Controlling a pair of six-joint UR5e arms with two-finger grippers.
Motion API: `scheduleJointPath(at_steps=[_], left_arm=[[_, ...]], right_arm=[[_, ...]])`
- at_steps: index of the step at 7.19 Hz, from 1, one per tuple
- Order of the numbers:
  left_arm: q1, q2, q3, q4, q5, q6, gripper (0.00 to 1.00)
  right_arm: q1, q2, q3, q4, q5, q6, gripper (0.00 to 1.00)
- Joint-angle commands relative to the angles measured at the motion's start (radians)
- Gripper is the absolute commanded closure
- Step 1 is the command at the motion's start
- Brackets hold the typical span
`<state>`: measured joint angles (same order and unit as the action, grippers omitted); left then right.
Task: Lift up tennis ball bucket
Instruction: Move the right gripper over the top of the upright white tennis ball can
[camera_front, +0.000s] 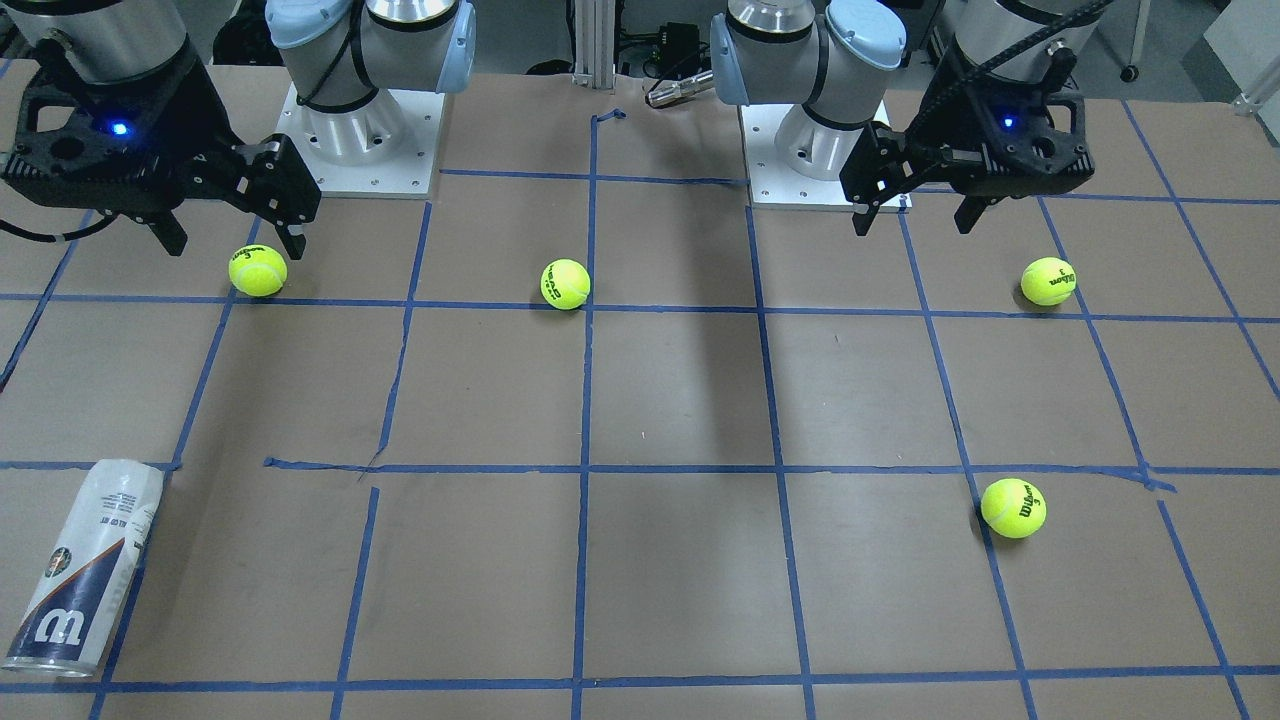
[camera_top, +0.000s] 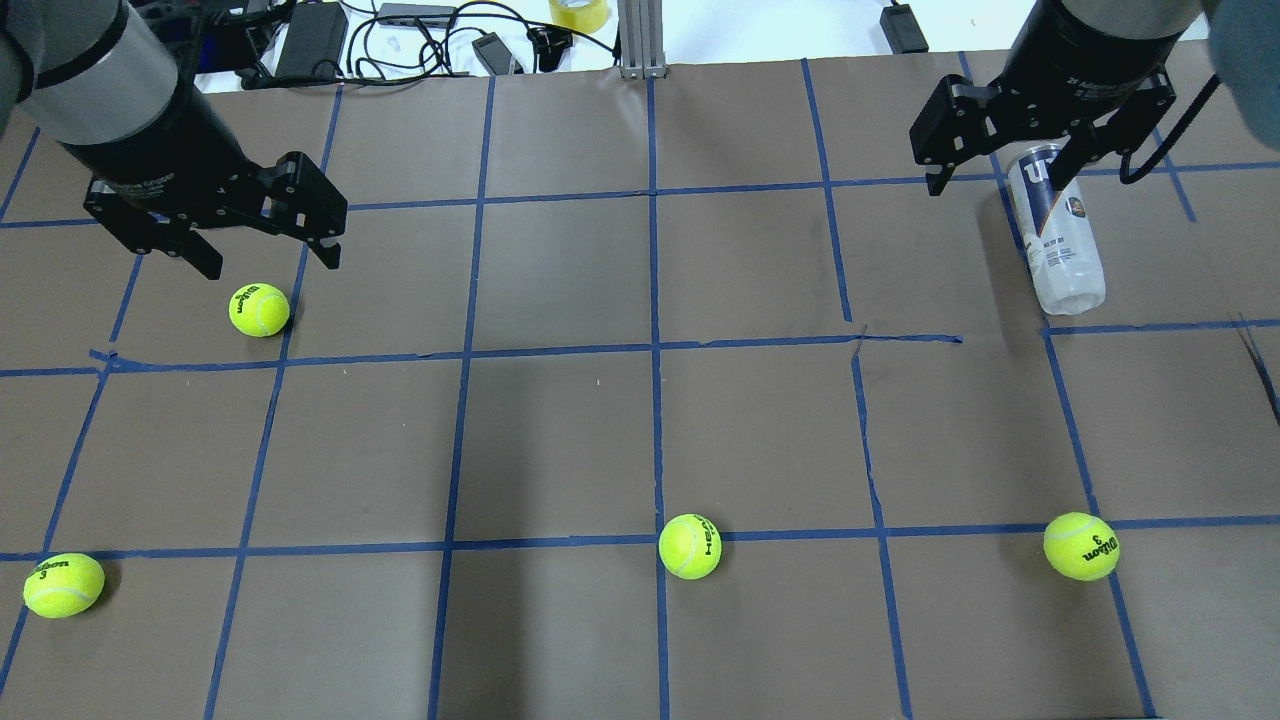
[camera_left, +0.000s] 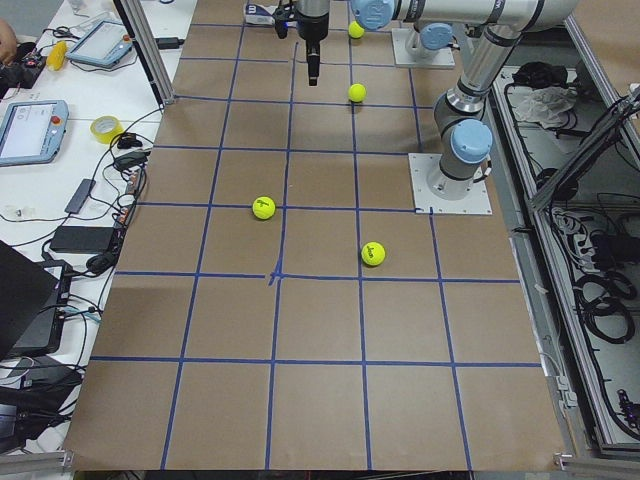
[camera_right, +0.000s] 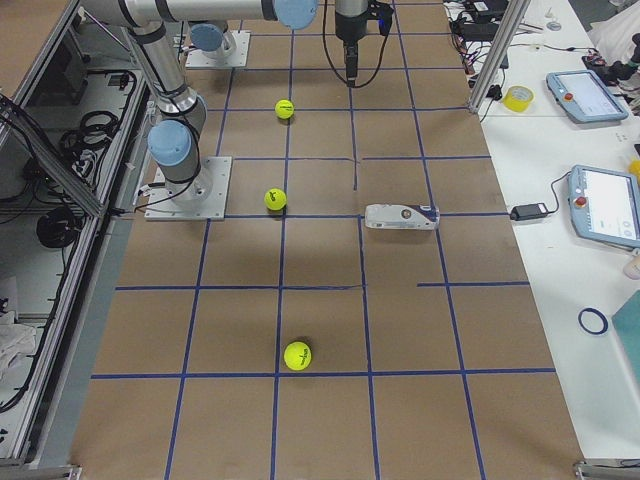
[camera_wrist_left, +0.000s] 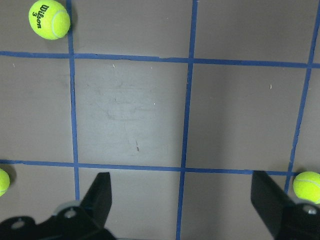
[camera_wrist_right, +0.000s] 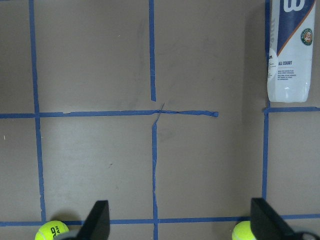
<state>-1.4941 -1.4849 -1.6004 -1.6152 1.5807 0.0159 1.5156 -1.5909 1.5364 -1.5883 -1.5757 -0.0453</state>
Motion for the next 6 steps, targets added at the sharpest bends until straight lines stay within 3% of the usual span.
scheduleJointPath(at_steps=[1, 3, 4, 6], left_arm=[[0.000, 0.003, -0.007, -0.002, 0.010, 0.001, 0.00], [0.002, 0.000, -0.007, 0.000, 0.012, 0.012, 0.00], [0.002, -0.003, -0.009, 0.000, 0.012, 0.013, 0.00], [0.002, -0.003, -0.010, -0.002, 0.013, 0.013, 0.00]], right_arm=[[-0.002, 0.003, 0.001, -0.009, -0.001, -0.001, 0.00], [-0.029, 0.053, -0.024, -0.063, 0.009, -0.001, 0.00], [-0.072, 0.139, -0.101, -0.114, -0.010, 0.001, 0.00], [-0.220, 0.419, -0.331, -0.119, -0.004, -0.050, 0.00]])
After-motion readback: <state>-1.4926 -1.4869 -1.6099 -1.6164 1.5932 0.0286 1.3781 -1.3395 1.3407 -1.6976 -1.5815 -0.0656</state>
